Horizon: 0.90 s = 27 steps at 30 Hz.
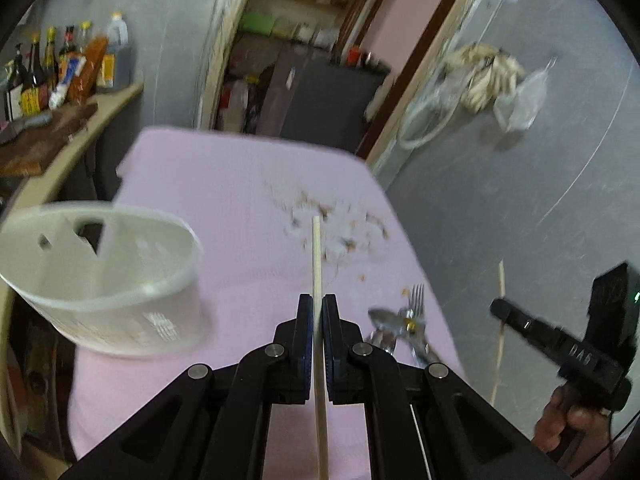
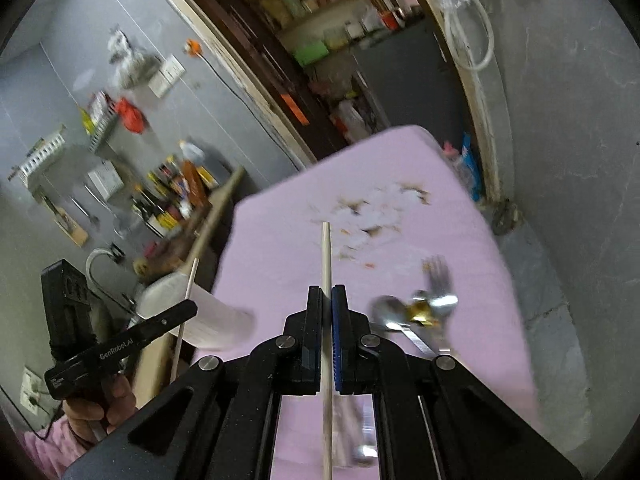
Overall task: Organize utensils
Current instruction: 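Lift the chopstick with the left gripper toward the white caddy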
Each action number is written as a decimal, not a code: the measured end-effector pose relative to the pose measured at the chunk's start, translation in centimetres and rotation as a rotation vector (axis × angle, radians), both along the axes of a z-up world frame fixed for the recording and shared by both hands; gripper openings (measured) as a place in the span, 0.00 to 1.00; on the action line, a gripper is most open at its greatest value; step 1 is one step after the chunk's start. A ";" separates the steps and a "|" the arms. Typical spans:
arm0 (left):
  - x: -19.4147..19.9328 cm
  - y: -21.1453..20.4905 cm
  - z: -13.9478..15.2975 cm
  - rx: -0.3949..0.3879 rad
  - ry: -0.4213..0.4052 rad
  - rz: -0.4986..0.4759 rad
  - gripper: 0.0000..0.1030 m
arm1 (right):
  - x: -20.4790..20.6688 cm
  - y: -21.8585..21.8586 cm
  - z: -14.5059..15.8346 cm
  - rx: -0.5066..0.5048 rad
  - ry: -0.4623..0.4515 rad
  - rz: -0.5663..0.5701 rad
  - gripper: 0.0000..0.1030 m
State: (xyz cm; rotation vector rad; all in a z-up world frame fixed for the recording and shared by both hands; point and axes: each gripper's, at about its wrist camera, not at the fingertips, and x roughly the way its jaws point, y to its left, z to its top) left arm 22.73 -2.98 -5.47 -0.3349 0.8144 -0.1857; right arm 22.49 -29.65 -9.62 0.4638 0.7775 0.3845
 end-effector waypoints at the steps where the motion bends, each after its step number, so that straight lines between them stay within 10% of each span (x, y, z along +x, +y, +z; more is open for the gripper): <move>1: -0.1 1.2 1.0 -0.006 -0.027 0.008 0.05 | 0.0 0.9 0.5 0.008 -0.017 0.008 0.04; 14: 0.5 16.5 7.6 0.043 -0.262 0.224 0.05 | 4.8 17.5 7.9 0.159 -0.335 0.131 0.04; 27: 4.0 23.1 3.7 -0.007 -0.357 0.432 0.05 | 9.8 24.3 6.9 0.122 -0.443 0.095 0.04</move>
